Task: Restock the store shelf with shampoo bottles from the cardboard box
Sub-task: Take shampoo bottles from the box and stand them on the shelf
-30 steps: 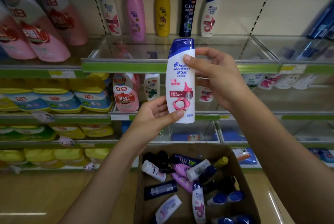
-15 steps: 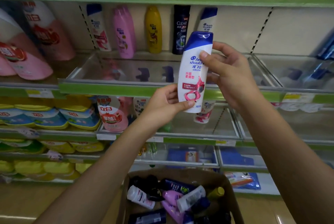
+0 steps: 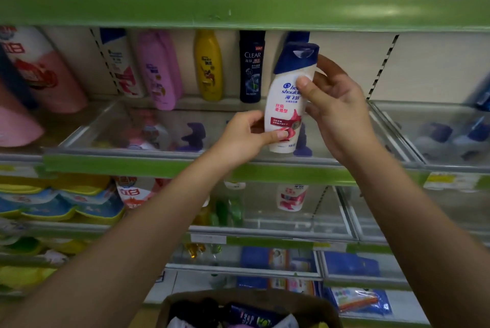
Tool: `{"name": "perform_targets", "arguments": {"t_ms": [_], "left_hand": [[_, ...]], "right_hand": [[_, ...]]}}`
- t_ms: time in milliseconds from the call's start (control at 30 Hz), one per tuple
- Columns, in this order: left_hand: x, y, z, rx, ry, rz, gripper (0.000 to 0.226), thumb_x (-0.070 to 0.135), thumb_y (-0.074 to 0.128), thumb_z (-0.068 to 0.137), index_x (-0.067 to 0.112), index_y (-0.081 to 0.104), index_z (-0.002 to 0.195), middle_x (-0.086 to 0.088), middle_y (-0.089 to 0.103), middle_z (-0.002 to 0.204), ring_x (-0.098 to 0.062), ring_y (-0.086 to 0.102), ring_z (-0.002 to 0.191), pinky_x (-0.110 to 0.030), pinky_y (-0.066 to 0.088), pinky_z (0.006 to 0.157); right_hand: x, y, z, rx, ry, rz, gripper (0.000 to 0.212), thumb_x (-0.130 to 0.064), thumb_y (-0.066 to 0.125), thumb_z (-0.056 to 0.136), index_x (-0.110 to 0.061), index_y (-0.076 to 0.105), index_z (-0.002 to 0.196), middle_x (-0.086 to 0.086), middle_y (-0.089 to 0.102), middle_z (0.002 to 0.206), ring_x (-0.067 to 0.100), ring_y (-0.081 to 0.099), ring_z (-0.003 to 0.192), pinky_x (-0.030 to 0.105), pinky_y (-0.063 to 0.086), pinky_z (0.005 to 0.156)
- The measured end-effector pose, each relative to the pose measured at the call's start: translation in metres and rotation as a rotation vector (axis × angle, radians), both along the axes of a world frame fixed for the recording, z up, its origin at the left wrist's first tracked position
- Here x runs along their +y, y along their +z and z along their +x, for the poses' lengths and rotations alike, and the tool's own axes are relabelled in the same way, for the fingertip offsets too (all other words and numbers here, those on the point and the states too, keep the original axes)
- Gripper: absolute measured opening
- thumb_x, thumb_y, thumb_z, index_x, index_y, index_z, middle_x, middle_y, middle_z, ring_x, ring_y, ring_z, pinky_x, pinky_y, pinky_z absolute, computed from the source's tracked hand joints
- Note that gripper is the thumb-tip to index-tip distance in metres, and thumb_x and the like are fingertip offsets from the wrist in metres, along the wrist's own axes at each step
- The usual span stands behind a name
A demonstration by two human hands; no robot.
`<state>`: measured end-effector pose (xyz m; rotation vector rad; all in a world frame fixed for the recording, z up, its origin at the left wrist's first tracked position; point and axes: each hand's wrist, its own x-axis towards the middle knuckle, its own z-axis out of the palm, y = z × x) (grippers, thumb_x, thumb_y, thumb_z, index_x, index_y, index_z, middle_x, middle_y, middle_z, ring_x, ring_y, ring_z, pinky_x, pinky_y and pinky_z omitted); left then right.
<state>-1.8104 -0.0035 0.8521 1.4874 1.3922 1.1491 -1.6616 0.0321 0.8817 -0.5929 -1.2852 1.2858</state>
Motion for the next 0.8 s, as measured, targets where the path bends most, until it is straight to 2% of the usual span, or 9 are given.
{"name": "perform_targets", "arguments": {"t_ms": [133,200,300,500,667,800], "left_hand": [[0.022,-0.01,0.001,0.072,-0.006,-0.018,0.038,0.019,0.075,0.079,0.01,0.066,0.114,-0.003,0.071,0.108,-0.014,0.066,0.101,-0.036,0.051,0.095],[0.03,-0.017,0.002,0.081,-0.016,-0.025,0.039,0.019,0.076,0.078,0.01,0.066,0.114,-0.003,0.072,0.107,-0.016,0.066,0.102,-0.041,0.05,0.097],[0.039,-0.023,0.004,0.079,-0.009,-0.039,0.039,0.018,0.076,0.078,0.01,0.066,0.114,-0.004,0.071,0.107,-0.016,0.066,0.101,-0.04,0.05,0.097],[0.065,-0.025,0.008,0.077,0.016,-0.034,0.039,0.014,0.073,0.08,0.011,0.061,0.117,-0.007,0.068,0.114,-0.017,0.064,0.104,-0.033,0.048,0.096],[0.09,-0.029,0.008,0.103,0.036,-0.017,0.041,0.019,0.075,0.079,0.015,0.063,0.117,-0.003,0.069,0.115,-0.017,0.064,0.105,-0.042,0.049,0.098],[0.11,-0.029,0.008,0.215,0.032,-0.002,0.041,0.022,0.073,0.081,0.013,0.063,0.12,-0.003,0.069,0.116,-0.014,0.064,0.103,-0.03,0.049,0.091]], "right_hand": [[0.014,-0.011,0.001,-0.033,0.009,0.028,0.041,0.002,0.056,0.092,-0.004,0.049,0.132,0.005,0.071,0.104,0.02,0.068,0.099,0.033,0.054,0.082],[0.02,-0.017,0.002,-0.049,0.014,0.032,0.041,0.002,0.056,0.092,-0.004,0.049,0.132,0.007,0.071,0.108,0.02,0.068,0.101,0.032,0.054,0.083],[0.028,-0.024,0.005,-0.054,0.007,0.027,0.047,0.002,0.056,0.092,-0.002,0.045,0.137,0.016,0.065,0.12,0.024,0.066,0.108,0.033,0.054,0.086],[0.054,-0.03,0.003,-0.068,-0.041,0.066,0.049,0.003,0.057,0.091,0.0,0.043,0.138,0.018,0.063,0.124,0.025,0.063,0.114,0.032,0.055,0.087],[0.08,-0.033,0.002,-0.091,-0.029,0.094,0.051,0.002,0.055,0.093,-0.001,0.039,0.141,0.02,0.061,0.127,0.027,0.063,0.114,0.036,0.054,0.09],[0.099,-0.033,0.002,-0.133,-0.037,0.111,0.049,-0.001,0.054,0.095,-0.001,0.038,0.141,0.019,0.062,0.125,0.026,0.064,0.11,0.035,0.055,0.085]]}}
